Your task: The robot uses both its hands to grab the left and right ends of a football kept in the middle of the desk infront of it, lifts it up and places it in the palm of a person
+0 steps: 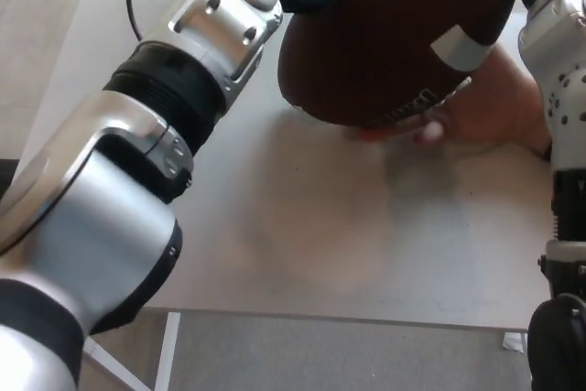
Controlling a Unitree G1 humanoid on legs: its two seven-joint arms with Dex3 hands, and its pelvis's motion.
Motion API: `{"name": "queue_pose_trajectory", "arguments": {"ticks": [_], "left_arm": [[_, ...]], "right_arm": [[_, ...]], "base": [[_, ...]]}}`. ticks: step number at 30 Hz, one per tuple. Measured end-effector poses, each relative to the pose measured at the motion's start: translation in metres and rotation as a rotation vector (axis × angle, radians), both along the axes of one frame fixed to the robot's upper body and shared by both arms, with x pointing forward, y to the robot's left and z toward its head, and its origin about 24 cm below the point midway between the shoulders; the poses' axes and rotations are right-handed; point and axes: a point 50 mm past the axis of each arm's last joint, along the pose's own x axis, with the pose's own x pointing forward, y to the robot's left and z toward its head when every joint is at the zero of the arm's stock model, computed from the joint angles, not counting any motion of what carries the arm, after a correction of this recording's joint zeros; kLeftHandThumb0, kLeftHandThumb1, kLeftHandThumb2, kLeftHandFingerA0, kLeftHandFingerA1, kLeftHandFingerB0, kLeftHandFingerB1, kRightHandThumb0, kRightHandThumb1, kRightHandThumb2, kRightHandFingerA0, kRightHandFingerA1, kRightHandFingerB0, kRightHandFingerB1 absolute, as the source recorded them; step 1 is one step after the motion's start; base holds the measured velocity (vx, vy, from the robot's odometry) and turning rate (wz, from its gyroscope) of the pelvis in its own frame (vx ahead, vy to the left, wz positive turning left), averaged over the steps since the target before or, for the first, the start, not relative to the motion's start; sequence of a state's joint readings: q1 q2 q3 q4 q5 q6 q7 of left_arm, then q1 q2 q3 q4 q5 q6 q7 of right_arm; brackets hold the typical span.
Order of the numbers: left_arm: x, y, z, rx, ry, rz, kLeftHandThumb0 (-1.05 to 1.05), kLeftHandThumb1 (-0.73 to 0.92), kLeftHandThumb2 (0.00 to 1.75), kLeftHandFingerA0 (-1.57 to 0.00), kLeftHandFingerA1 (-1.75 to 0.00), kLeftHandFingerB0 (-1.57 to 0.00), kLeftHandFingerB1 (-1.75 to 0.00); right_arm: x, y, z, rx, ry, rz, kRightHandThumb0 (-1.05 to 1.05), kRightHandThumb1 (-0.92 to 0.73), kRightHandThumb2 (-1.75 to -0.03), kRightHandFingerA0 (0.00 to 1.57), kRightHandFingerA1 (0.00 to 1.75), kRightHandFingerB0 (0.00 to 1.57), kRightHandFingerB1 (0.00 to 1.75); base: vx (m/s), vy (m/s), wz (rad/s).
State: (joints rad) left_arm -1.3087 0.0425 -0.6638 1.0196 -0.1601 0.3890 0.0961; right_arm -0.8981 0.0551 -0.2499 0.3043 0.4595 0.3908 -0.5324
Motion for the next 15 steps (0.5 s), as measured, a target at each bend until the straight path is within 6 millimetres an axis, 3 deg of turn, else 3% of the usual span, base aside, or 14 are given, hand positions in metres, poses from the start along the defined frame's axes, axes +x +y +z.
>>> {"name": "queue_pose_trajectory", "arguments": {"ticks": [1,2,4,5,6,8,9,10,11,12,13,15], "left_arm": [[0.000,-0.001,0.000,0.029,-0.001,-0.006,-0.24,0.67,0.62,-0.62,-1.35,-0.56,-0.55],[0.000,-0.002,0.000,0.067,-0.004,-0.013,-0.22,0.66,0.61,-0.62,-1.41,-0.59,-0.57],[0.001,-0.003,0.001,0.133,-0.009,-0.020,-0.21,0.64,0.60,-0.61,-1.31,-0.59,-0.57],[0.001,-0.004,0.002,0.160,-0.012,-0.023,-0.23,0.62,0.61,-0.65,-1.38,-0.58,-0.62],[0.001,-0.004,0.003,0.192,-0.014,-0.026,-0.25,0.63,0.62,-0.65,-1.47,-0.56,-0.66],[0.002,-0.004,0.002,0.251,-0.015,-0.030,-0.24,0.66,0.62,-0.62,-1.41,-0.47,-0.55],[0.002,-0.005,0.002,0.274,-0.015,-0.035,-0.24,0.68,0.60,-0.57,-1.17,-0.47,-0.51],[0.002,-0.007,0.002,0.301,-0.017,-0.041,-0.24,0.68,0.60,-0.58,-1.17,-0.46,-0.53],[0.001,-0.008,0.001,0.329,-0.015,-0.047,-0.24,0.72,0.61,-0.55,-0.95,-0.46,-0.51],[0.001,-0.010,0.000,0.348,-0.013,-0.052,-0.24,0.72,0.61,-0.55,-0.95,-0.46,-0.51],[0.001,-0.010,-0.002,0.376,-0.012,-0.057,-0.28,0.72,0.63,-0.63,-1.41,-0.55,-0.79],[0.000,-0.013,-0.004,0.422,-0.017,-0.070,-0.30,0.74,0.64,-0.63,-1.50,-0.56,-0.83]], "right_arm": [[0.001,-0.001,-0.001,0.005,0.009,-0.003,-0.21,-0.70,-0.86,0.99,1.61,0.70,0.99],[0.003,-0.002,-0.004,0.014,0.021,-0.008,-0.25,-0.68,-0.77,1.05,1.49,0.78,0.93],[0.005,-0.005,-0.010,0.028,0.049,-0.019,-0.21,-0.71,-0.80,1.06,1.48,0.77,0.92],[0.006,-0.007,-0.013,0.034,0.064,-0.024,-0.22,-0.73,-0.79,1.06,1.50,0.76,0.94],[0.007,-0.008,-0.017,0.040,0.081,-0.031,-0.19,-0.66,-0.83,1.07,1.50,0.74,0.89],[0.009,-0.012,-0.026,0.046,0.113,-0.050,-0.20,-0.68,-0.83,1.08,1.47,0.73,0.83],[0.010,-0.014,-0.030,0.047,0.130,-0.059,-0.22,-0.73,-0.84,1.05,1.40,0.71,0.79],[0.010,-0.016,-0.037,0.048,0.152,-0.069,-0.22,-0.73,-0.83,1.01,1.44,0.73,0.84],[0.010,-0.018,-0.041,0.049,0.167,-0.084,-0.22,-0.74,-0.80,1.03,1.51,0.73,0.83],[0.010,-0.020,-0.044,0.050,0.174,-0.097,-0.22,-0.74,-0.80,1.03,1.51,0.73,0.83],[0.009,-0.023,-0.049,0.051,0.182,-0.112,-0.23,-0.75,-0.77,1.04,1.50,0.75,0.85],[0.007,-0.028,-0.058,0.053,0.198,-0.141,-0.31,-0.74,-0.79,1.03,1.44,0.73,0.87]], "base": [[0.00,0.000,0.00],[0.00,0.000,0.00],[0.00,0.000,0.00],[0.00,0.000,0.00],[0.00,0.000,0.00],[0.00,0.000,0.00],[0.00,0.000,0.00],[0.00,0.000,0.00],[0.00,0.000,0.00],[0.00,0.000,0.00],[0.00,0.000,0.00],[0.00,0.000,0.00]]}}
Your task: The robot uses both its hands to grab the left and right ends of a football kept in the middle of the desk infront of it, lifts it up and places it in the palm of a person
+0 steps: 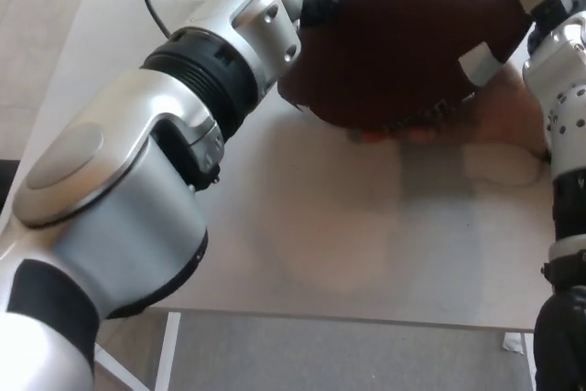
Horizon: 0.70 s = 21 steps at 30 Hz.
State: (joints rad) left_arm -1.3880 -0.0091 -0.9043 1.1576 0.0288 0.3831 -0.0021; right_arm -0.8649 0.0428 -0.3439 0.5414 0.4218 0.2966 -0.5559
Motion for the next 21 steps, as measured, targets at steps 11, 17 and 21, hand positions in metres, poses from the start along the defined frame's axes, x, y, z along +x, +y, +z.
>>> {"name": "queue_pose_trajectory", "arguments": {"ticks": [11,17,21], "left_arm": [[-0.005,-0.015,-0.011,0.136,-0.047,-0.102,-0.25,0.74,0.61,-0.60,-1.52,-0.53,-0.86],[-0.003,-0.007,-0.014,0.147,-0.053,-0.104,-0.24,0.70,0.61,-0.65,-1.17,-0.63,-0.68],[-0.002,-0.002,-0.014,0.147,-0.066,-0.101,-0.22,0.67,0.65,-0.70,-1.18,-0.69,-0.71]], "right_arm": [[-0.012,-0.022,-0.040,-0.042,0.075,-0.110,-0.17,-0.64,-0.96,1.01,1.47,0.77,0.94],[-0.017,-0.042,-0.045,-0.145,0.074,-0.144,-0.20,-0.67,-0.84,1.02,1.41,0.80,0.93],[-0.017,-0.048,-0.044,-0.192,0.071,-0.137,-0.19,-0.60,-0.89,1.01,1.50,0.80,0.94]], "base": [[0.00,0.000,0.00],[0.00,0.000,0.00],[0.00,0.000,0.00]]}}
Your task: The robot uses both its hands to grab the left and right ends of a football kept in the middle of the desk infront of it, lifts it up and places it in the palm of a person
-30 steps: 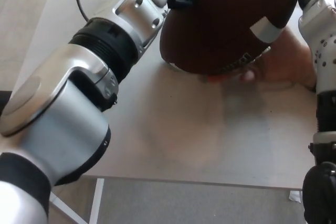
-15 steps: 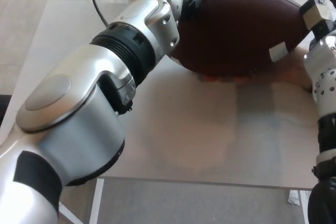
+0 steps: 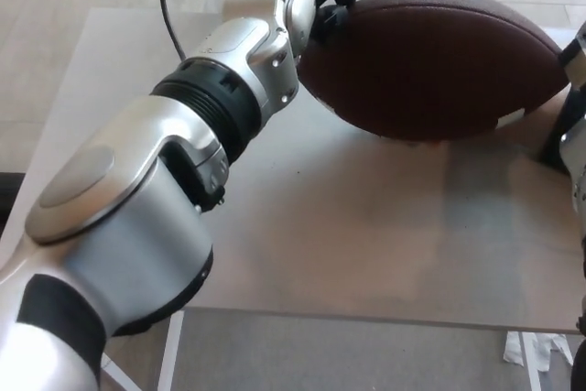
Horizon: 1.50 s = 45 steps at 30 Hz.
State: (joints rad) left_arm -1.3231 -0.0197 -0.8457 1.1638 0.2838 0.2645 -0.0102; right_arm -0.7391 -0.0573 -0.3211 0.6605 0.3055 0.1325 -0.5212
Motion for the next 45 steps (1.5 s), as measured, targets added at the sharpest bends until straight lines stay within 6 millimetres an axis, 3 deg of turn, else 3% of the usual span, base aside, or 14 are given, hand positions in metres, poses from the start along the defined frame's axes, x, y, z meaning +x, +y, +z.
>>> {"name": "queue_pose_trajectory", "arguments": {"ticks": [4,11,14,15,17,18,22,24,26,27,28,29,44,45], "left_arm": [[0.002,0.010,0.000,-0.028,-0.028,0.002,-0.26,0.73,0.67,-0.81,-1.40,-0.62,-0.66],[0.000,0.030,0.018,-0.222,-0.110,-0.014,-0.37,0.77,0.62,-0.64,-0.99,-0.44,-0.53],[-0.001,0.039,0.025,-0.265,-0.145,-0.020,-0.45,0.75,0.67,-0.76,-1.51,-0.47,-0.62],[-0.003,0.051,0.029,-0.298,-0.171,-0.013,-0.43,0.58,1.01,-0.79,-1.08,-0.41,-0.66],[-0.005,0.066,0.034,-0.338,-0.195,0.008,-0.43,0.58,1.01,-0.79,-1.08,-0.41,-0.66],[-0.006,0.077,0.038,-0.361,-0.210,0.025,-0.47,0.75,0.64,-0.69,-1.31,-0.46,-0.63],[-0.014,0.109,0.052,-0.446,-0.278,0.068,-0.53,0.74,0.69,-0.84,-1.64,-0.37,-0.69],[-0.020,0.119,0.059,-0.506,-0.313,0.073,-0.66,0.64,1.00,-0.98,-1.31,-0.30,-0.61],[-0.026,0.128,0.064,-0.555,-0.340,0.076,-0.56,0.80,0.69,-0.81,-1.54,-0.38,-0.58],[-0.030,0.133,0.065,-0.582,-0.353,0.079,-0.64,0.78,0.66,-0.86,-1.40,-0.39,-0.56],[-0.034,0.139,0.065,-0.608,-0.363,0.084,-0.64,0.76,0.64,-0.89,-1.38,-0.46,-0.60],[-0.037,0.144,0.065,-0.631,-0.371,0.090,-0.66,0.75,0.64,-0.83,-1.35,-0.46,-0.59],[-0.147,0.266,-0.056,-0.879,-0.290,0.534,-0.63,0.80,0.63,-0.61,-0.62,-0.42,-0.44],[-0.161,0.278,-0.067,-0.885,-0.278,0.593,-0.62,0.62,1.01,-0.58,-0.68,-0.35,-0.55]], "right_arm": [[-0.001,-0.007,0.005,-0.074,-0.008,0.022,-0.17,-0.54,-0.95,1.02,1.55,0.87,0.91],[-0.004,-0.027,0.033,-0.198,-0.091,0.069,-0.31,-0.82,-0.64,0.99,1.24,0.58,0.52],[-0.007,-0.033,0.044,-0.235,-0.122,0.087,-0.42,-0.82,-0.64,0.81,1.03,0.40,0.38],[-0.011,-0.041,0.053,-0.275,-0.145,0.099,-0.48,-0.82,-0.64,0.82,1.07,0.36,0.41],[-0.017,-0.051,0.062,-0.319,-0.164,0.106,-0.48,-0.82,-0.64,0.82,1.07,0.36,0.41],[-0.021,-0.056,0.069,-0.347,-0.176,0.109,-0.50,-0.81,-0.64,0.82,1.09,0.34,0.40],[-0.038,-0.076,0.090,-0.431,-0.214,0.106,-0.56,-0.78,-0.63,0.67,0.98,0.28,0.34],[-0.046,-0.084,0.098,-0.465,-0.228,0.101,-0.57,-0.77,-0.63,0.65,0.95,0.34,0.38],[-0.055,-0.091,0.101,-0.480,-0.236,0.091,-0.59,-0.61,-1.00,0.76,0.96,0.28,0.55],[-0.060,-0.096,0.101,-0.486,-0.238,0.085,-0.57,-0.79,-0.63,0.70,1.02,0.39,0.45],[-0.066,-0.100,0.101,-0.490,-0.239,0.077,-0.55,-0.64,-1.03,0.76,0.91,0.39,0.59],[-0.072,-0.104,0.099,-0.492,-0.238,0.068,-0.55,-0.79,-0.64,0.75,0.93,0.48,0.47],[-0.198,-0.168,0.023,-0.424,0.005,-0.135,-0.42,-0.76,-0.62,0.75,1.03,0.34,0.67],[-0.209,-0.172,0.017,-0.416,0.026,-0.159,-0.47,-0.73,-0.62,0.76,1.02,0.35,0.67]], "base": [[0.00,0.000,0.00],[0.00,0.000,0.00],[0.00,0.000,0.00],[0.00,0.000,0.00],[0.00,0.000,0.00],[0.00,0.000,0.00],[0.00,0.000,0.00],[0.00,0.000,0.00],[0.00,0.000,0.00],[0.00,0.000,0.00],[0.00,0.000,0.00],[0.00,0.000,0.00],[0.00,0.000,0.00],[0.00,0.000,0.00]]}}
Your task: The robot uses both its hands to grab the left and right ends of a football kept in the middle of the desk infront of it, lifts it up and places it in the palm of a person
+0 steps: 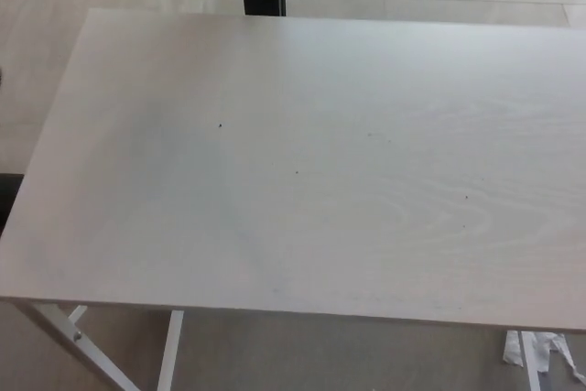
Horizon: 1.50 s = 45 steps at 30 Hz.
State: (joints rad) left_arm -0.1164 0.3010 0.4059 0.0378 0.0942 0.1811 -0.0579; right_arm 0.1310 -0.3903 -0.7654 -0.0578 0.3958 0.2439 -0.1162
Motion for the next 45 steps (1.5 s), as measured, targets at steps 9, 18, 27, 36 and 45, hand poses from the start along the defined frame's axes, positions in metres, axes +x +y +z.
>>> {"name": "queue_pose_trajectory", "arguments": {"ticks": [9,18,27,36,45], "left_arm": [[-0.133,0.078,-0.065,-0.110,0.213,0.396,-0.60,0.80,0.64,-0.57,-0.52,-0.43,-0.38],[-0.210,0.108,-0.070,-0.156,0.183,0.668,-0.39,0.42,1.02,-0.02,-0.52,0.00,-0.49],[-0.208,0.088,-0.131,-0.326,0.480,0.541,-0.57,0.59,0.57,-0.42,-0.81,-0.17,-0.37],[-0.215,0.072,-0.166,-0.466,0.592,0.517,-0.58,0.54,0.57,-0.77,-0.54,-0.46,-0.35],[-0.153,0.053,-0.155,-0.484,0.412,0.386,-0.61,0.53,0.92,-0.54,-0.60,-0.40,-0.52]], "right_arm": [[-0.093,-0.043,-0.027,0.034,0.109,-0.285,-0.54,-0.74,-0.65,0.55,1.45,0.24,0.80],[-0.137,-0.071,-0.025,0.122,0.008,-0.571,-0.54,-0.55,-0.95,1.15,1.37,0.36,0.72],[-0.130,-0.084,-0.056,0.303,0.059,-0.655,-0.49,-0.60,-0.59,0.66,1.62,0.21,0.35],[-0.141,-0.084,-0.086,0.351,0.272,-0.544,-0.40,-0.50,-0.56,0.32,0.44,0.35,0.34],[-0.084,-0.084,-0.062,0.223,0.294,-0.283,-0.42,-0.56,-0.57,0.33,0.45,0.31,0.32]], "base": [[0.00,0.000,0.00],[0.00,0.000,0.00],[0.00,0.000,0.00],[0.00,0.000,0.00],[0.00,0.000,0.00]]}}
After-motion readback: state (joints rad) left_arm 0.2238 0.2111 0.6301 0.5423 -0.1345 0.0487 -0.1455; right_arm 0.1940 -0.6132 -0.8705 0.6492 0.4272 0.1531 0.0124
